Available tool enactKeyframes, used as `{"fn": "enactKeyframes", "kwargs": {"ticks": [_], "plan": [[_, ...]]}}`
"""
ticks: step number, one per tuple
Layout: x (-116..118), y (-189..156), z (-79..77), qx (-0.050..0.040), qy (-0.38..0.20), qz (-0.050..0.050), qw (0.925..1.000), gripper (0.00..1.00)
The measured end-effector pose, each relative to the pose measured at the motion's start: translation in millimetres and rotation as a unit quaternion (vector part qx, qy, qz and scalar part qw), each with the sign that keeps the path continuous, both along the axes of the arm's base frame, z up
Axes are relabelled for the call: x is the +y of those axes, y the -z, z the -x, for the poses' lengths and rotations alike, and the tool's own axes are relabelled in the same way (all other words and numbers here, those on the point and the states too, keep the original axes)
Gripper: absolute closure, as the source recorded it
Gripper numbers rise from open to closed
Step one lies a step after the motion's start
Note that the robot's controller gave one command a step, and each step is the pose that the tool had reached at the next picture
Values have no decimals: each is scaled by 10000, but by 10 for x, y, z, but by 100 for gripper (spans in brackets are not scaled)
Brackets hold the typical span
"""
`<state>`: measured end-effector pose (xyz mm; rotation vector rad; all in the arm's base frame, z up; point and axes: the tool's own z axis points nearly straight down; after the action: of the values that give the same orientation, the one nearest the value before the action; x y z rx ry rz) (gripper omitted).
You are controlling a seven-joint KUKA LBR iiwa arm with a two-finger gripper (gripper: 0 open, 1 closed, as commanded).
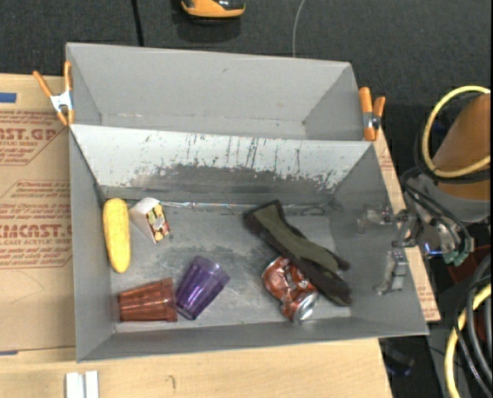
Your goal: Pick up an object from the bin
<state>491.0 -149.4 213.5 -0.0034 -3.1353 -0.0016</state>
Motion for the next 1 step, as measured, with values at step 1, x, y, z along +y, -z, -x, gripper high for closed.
{"fn": "enactKeyframes", "kwargs": {"ticks": [1], "plan": [[8,-45,-19,-39,-12,8,10000,0]]}}
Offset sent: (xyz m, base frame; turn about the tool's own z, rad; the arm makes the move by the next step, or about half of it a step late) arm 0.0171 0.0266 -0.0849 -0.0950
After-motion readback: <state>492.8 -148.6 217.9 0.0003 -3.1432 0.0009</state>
